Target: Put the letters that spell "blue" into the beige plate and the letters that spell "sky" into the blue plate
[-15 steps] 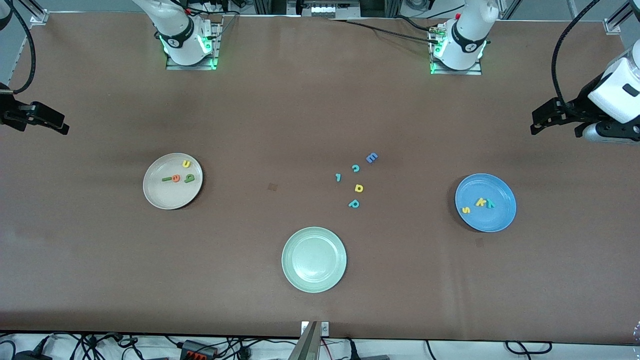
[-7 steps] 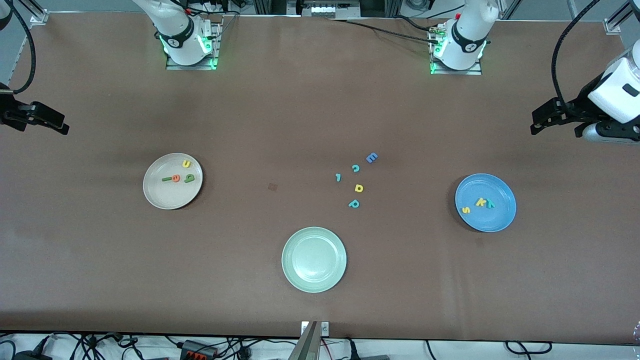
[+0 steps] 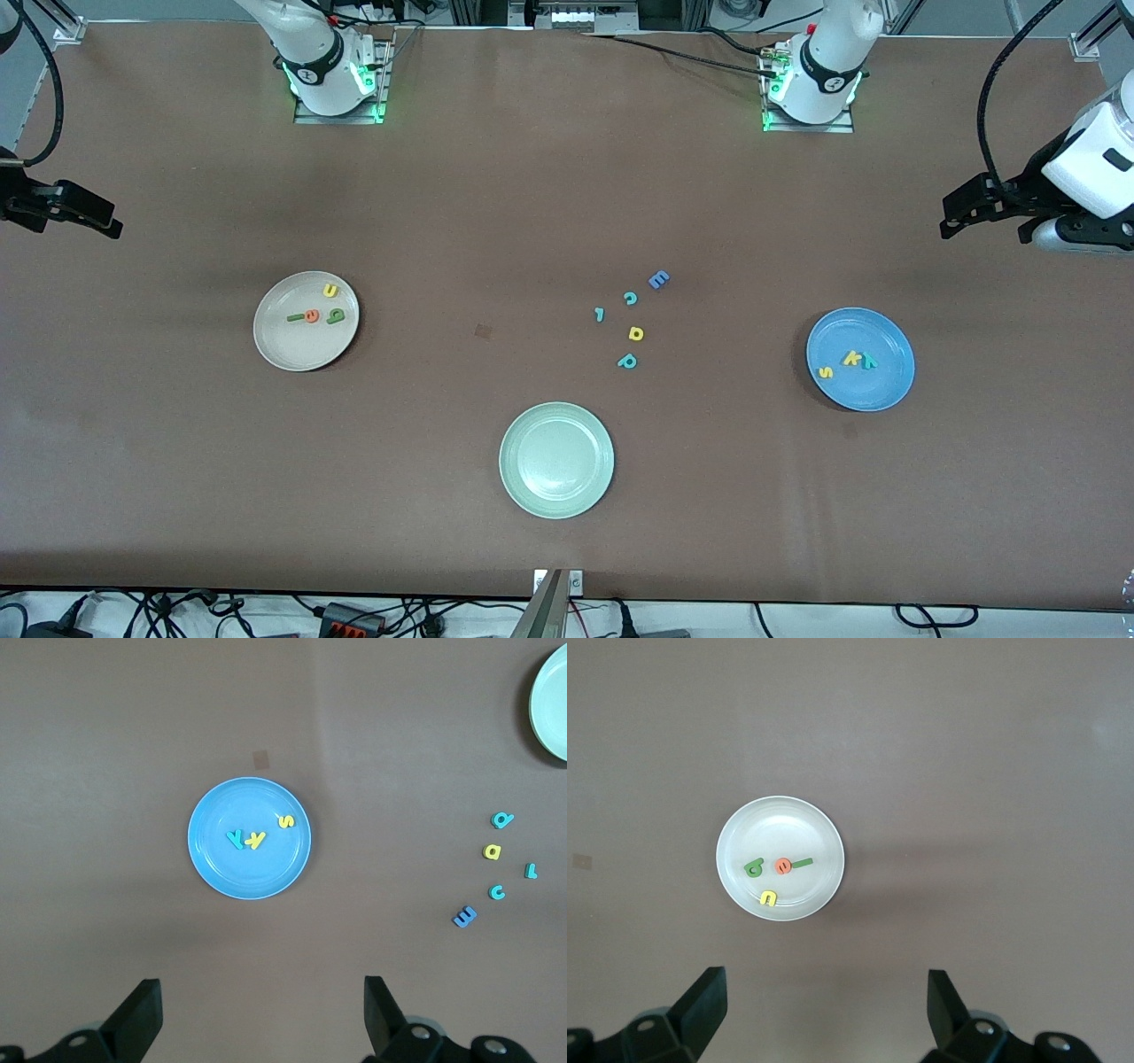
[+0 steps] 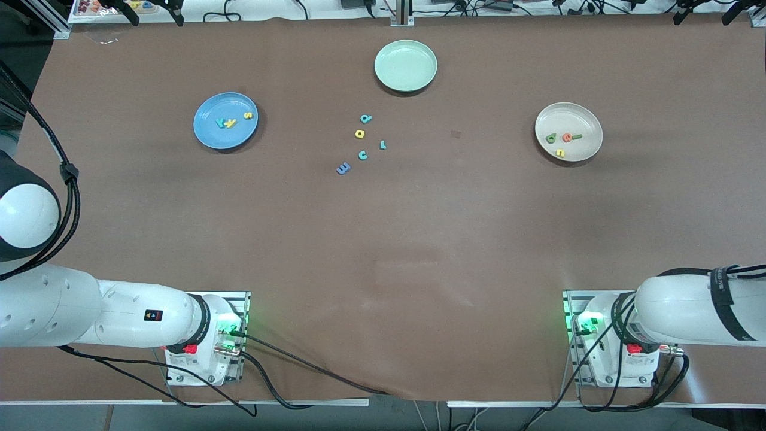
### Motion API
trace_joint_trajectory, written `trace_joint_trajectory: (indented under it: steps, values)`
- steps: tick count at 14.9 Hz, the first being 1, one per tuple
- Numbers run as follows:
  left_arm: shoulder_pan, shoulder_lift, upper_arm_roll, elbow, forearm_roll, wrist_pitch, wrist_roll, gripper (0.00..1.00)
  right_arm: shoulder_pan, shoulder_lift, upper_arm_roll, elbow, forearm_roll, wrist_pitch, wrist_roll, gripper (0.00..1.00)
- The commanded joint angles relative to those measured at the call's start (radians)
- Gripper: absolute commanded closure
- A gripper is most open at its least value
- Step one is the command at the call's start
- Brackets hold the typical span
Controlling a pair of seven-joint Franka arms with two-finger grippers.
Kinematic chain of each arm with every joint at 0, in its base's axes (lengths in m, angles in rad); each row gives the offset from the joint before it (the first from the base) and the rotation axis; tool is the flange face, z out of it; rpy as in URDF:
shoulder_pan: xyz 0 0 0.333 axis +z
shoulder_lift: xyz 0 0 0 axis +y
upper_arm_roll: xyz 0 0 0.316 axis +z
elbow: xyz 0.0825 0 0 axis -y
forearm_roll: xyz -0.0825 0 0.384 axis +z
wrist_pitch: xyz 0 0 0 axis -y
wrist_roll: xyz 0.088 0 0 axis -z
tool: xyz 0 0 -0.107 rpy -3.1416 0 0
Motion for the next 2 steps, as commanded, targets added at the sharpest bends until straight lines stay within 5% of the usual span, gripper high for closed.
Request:
trace_joint_trajectory:
  steps: [1, 2]
  values:
    - [-0.008, 0.014, 0.003, 0.031, 0.002, -0.020, -0.007, 0.00, -0.004, -0.017, 0.008, -0.020, -0.010, 0.010, -0.001, 0.00]
    - [-0.008, 0.014, 0.003, 0.031, 0.002, -0.020, -0.007, 0.00, -0.004, -0.017, 0.008, -0.020, -0.009, 0.010, -0.001, 0.00]
